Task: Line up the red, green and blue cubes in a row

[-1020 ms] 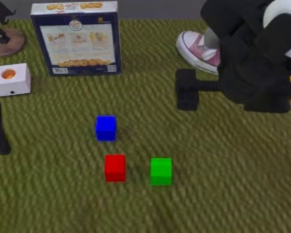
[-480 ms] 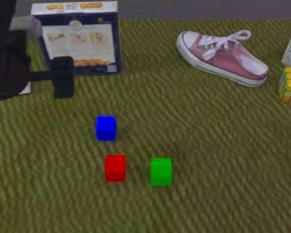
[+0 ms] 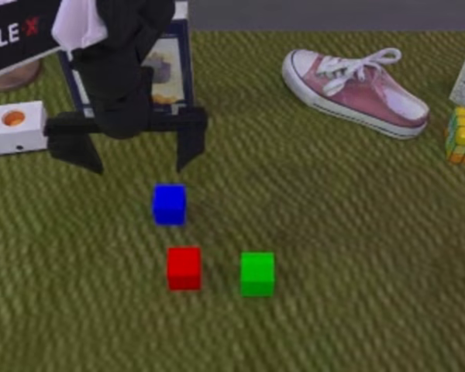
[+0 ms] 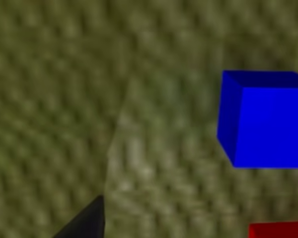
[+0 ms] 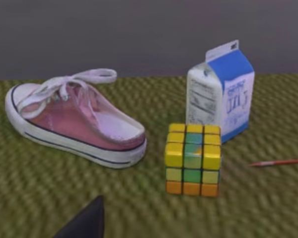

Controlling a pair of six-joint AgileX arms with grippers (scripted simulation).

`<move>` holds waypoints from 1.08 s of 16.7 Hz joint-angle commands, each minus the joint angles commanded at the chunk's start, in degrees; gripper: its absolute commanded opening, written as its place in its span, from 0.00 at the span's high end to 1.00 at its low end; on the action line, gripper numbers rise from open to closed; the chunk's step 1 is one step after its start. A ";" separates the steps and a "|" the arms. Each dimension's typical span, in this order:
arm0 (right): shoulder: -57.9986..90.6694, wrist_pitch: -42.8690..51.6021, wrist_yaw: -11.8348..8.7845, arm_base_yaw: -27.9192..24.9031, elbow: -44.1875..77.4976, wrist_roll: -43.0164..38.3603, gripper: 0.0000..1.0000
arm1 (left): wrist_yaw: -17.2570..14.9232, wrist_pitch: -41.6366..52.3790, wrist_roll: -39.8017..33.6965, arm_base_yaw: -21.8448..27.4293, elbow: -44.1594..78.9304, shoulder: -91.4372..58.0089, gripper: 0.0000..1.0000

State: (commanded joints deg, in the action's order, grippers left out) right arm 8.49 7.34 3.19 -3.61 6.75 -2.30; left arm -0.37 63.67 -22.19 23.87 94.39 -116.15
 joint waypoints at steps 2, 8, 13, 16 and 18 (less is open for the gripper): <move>-4.68 -4.08 -1.68 1.76 -4.01 1.41 0.00 | 0.08 2.55 -1.00 1.21 4.81 -4.87 0.00; -8.49 -7.34 -3.19 3.03 -6.75 2.30 0.00 | 0.21 4.43 -1.77 2.15 8.75 -8.89 0.00; -8.49 -7.34 -3.19 3.03 -6.75 2.30 0.00 | 0.20 2.06 -1.60 1.99 6.91 -9.63 0.00; -8.49 -7.34 -3.19 3.03 -6.75 2.30 0.00 | 0.18 -4.92 -1.60 2.01 2.64 -11.76 0.00; -8.49 -7.34 -3.19 3.03 -6.75 2.30 0.00 | 0.16 -9.13 -1.60 2.03 -0.13 -13.14 0.00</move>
State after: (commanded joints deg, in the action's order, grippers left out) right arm 0.00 0.00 0.00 -0.57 0.00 0.00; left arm -0.21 54.53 -23.79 25.90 94.26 -129.29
